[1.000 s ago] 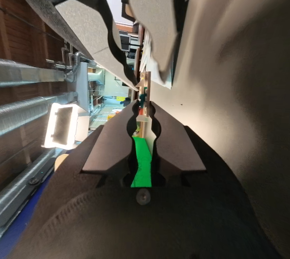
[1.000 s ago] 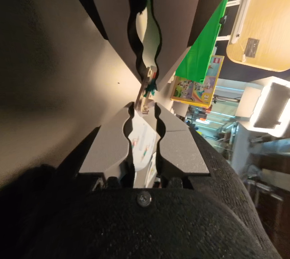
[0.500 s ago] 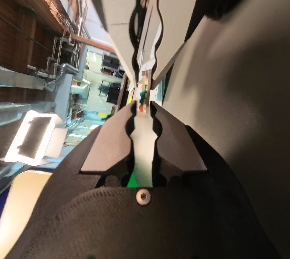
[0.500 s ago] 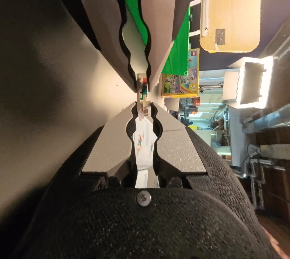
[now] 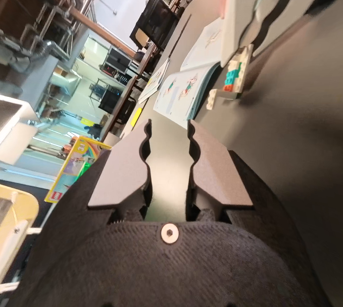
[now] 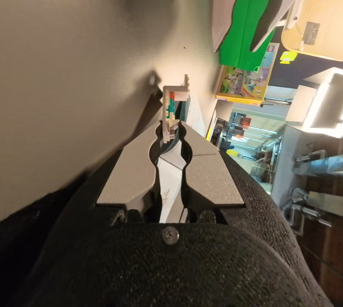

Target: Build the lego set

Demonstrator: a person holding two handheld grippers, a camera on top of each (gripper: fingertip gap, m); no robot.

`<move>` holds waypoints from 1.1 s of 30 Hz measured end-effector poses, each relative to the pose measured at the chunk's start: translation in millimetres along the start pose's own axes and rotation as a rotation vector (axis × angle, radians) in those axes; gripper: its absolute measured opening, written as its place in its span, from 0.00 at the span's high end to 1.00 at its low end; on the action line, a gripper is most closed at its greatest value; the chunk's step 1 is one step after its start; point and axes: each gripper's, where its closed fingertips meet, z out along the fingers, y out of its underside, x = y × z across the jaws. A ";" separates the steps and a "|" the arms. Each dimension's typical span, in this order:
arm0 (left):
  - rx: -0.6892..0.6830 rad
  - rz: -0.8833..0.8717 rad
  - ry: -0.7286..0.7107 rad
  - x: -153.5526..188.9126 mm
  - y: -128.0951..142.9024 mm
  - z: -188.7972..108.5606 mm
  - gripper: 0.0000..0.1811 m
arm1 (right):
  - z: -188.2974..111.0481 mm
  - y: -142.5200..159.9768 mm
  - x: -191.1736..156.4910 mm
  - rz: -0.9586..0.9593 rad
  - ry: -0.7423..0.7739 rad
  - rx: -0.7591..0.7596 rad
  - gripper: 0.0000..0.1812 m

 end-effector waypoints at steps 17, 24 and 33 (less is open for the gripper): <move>0.063 -0.180 0.088 -1.8 -5.5 -10.3 0.80 | -29.0 -1.0 -12.6 0.470 -0.492 0.046 0.68; 0.178 -0.443 0.196 -26.5 -44.8 -55.4 0.79 | -22.6 31.3 89.4 1.013 0.097 0.368 0.67; 0.083 -0.560 -0.157 -156.7 20.8 -113.7 0.79 | -30.8 97.0 105.7 0.885 0.722 0.240 0.74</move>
